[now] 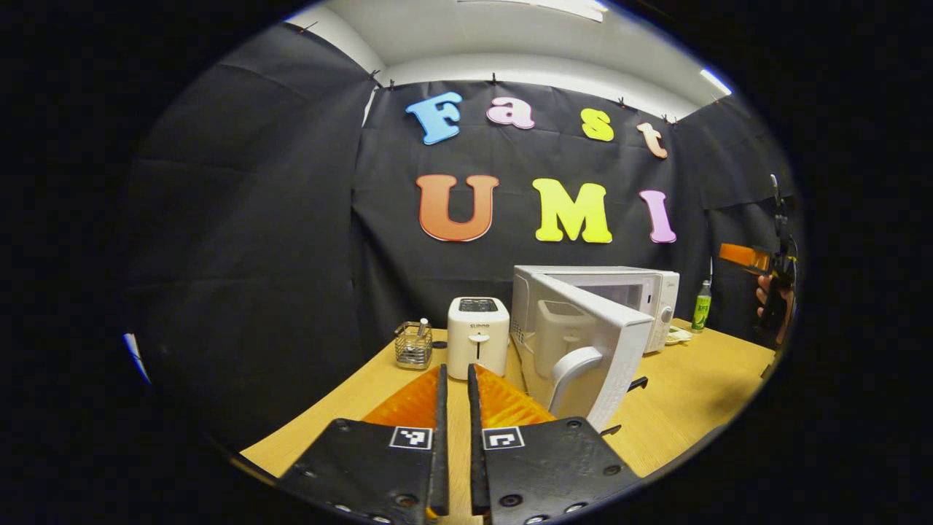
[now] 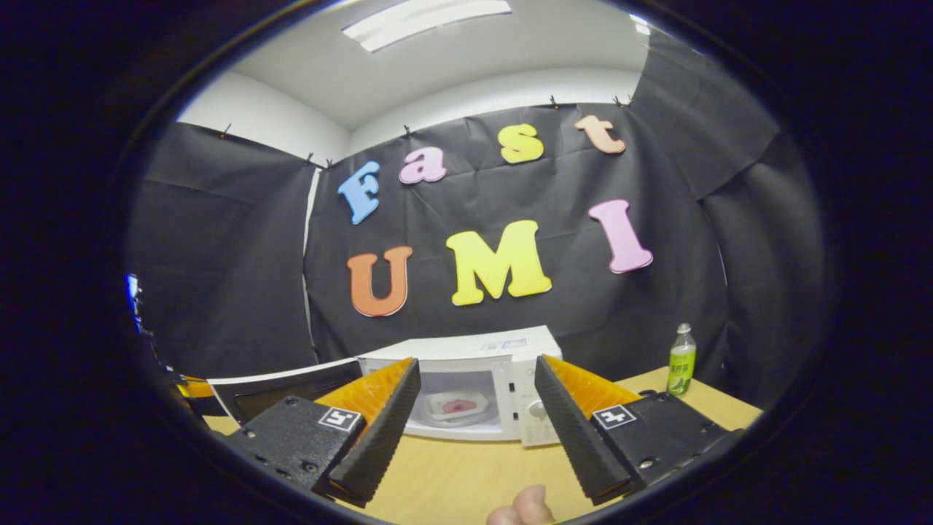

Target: Open the microwave oven with the left hand, put the food in, and close the microwave oven.

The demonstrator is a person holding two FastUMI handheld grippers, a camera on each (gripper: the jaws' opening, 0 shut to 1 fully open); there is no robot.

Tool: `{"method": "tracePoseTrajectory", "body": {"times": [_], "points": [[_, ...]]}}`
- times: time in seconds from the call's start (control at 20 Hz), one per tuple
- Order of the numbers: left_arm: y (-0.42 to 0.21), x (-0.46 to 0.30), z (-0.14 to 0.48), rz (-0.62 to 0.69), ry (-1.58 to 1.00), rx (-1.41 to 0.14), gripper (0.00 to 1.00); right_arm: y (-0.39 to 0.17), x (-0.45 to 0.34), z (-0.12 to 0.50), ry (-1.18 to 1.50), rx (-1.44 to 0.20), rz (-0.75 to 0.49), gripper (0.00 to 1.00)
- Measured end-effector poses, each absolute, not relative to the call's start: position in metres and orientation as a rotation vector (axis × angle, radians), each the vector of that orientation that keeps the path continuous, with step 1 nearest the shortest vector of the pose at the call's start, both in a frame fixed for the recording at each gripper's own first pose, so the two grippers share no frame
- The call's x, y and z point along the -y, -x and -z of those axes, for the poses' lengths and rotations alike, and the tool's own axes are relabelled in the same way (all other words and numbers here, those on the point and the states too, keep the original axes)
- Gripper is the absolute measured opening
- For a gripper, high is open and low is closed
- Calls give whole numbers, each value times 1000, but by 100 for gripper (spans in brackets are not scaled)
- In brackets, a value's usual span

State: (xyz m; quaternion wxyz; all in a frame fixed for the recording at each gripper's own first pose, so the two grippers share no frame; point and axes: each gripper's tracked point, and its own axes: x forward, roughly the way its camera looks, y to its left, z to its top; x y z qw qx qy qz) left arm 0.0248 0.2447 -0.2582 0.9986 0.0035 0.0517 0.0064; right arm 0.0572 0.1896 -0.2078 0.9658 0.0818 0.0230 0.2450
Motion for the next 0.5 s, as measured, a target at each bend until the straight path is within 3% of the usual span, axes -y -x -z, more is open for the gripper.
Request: {"method": "tracePoseTrajectory", "body": {"times": [0.35,0.4,0.5], "points": [[-68,-207,285,149,-3,-123,1,-2,-116,176,-107,-62,-502,100],[-68,-200,286,176,13,-120,0,1,-107,172,-92,-58,-487,91],[-65,-180,286,243,53,-114,0,5,-89,174,-71,-62,-448,91]]}}
